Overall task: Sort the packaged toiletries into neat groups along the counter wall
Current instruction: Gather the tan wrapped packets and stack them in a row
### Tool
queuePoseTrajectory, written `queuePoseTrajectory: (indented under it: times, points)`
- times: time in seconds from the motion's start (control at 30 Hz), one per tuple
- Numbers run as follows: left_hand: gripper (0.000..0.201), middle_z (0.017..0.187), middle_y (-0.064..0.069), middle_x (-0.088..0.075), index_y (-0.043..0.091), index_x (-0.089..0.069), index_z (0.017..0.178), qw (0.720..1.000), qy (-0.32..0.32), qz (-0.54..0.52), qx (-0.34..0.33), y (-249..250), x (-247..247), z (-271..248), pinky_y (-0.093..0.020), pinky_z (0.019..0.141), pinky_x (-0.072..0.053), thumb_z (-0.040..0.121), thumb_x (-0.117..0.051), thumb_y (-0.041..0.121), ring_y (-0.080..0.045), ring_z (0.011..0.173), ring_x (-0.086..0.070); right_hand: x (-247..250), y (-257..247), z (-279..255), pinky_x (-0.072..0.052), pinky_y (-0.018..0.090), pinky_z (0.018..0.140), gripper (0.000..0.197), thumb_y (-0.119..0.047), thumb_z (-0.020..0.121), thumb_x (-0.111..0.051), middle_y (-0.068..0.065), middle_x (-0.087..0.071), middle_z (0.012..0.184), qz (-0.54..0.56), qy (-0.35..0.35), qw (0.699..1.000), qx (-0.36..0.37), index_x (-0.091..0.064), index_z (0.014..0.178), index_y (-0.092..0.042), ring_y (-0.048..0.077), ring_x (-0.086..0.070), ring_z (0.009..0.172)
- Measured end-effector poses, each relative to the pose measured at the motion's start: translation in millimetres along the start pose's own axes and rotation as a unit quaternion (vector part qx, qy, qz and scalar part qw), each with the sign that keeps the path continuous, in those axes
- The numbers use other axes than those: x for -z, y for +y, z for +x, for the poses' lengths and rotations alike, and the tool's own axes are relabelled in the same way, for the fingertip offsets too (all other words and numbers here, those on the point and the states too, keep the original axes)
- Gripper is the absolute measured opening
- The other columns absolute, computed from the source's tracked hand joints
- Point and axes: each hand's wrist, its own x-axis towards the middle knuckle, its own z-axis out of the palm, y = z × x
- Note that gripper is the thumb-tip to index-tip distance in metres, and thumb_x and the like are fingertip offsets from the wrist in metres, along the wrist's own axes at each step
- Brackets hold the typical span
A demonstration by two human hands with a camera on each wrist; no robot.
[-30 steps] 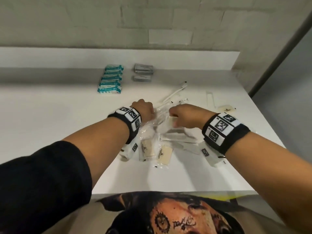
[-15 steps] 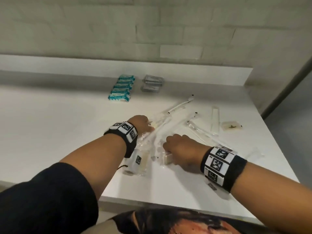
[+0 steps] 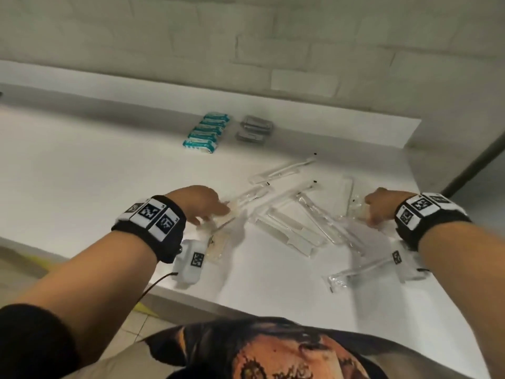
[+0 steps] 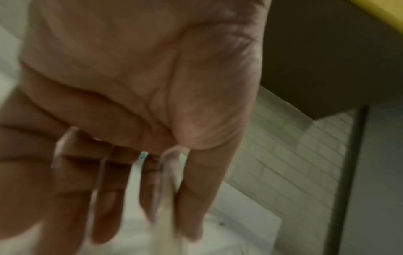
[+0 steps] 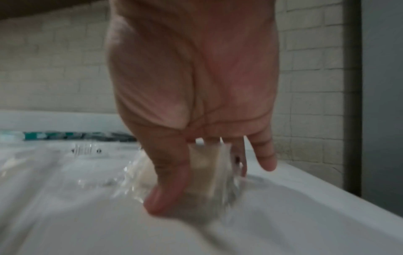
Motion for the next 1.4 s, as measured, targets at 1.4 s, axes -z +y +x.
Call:
queuePoseTrajectory:
  times: [1.4]
  points:
    - [0.04,0.112,-0.015,-0.067,0.002,-0.056,0.125,0.718,-0.063,-0.625,-0.299,6.4,44.6,-5.5,-0.035,0.078,-0.06,0.086,-0.063,0.007,-0.026,0.097,-0.068,146.2,-200.4,-92.9,-0.038,0.018,0.048,0.022,-0.013,0.078,-0.076,0.004,-0.053,0.065,0.77,0.157,0.574,0.229,-0.055,0.077,-0.009,0.008,-0.048,0.053]
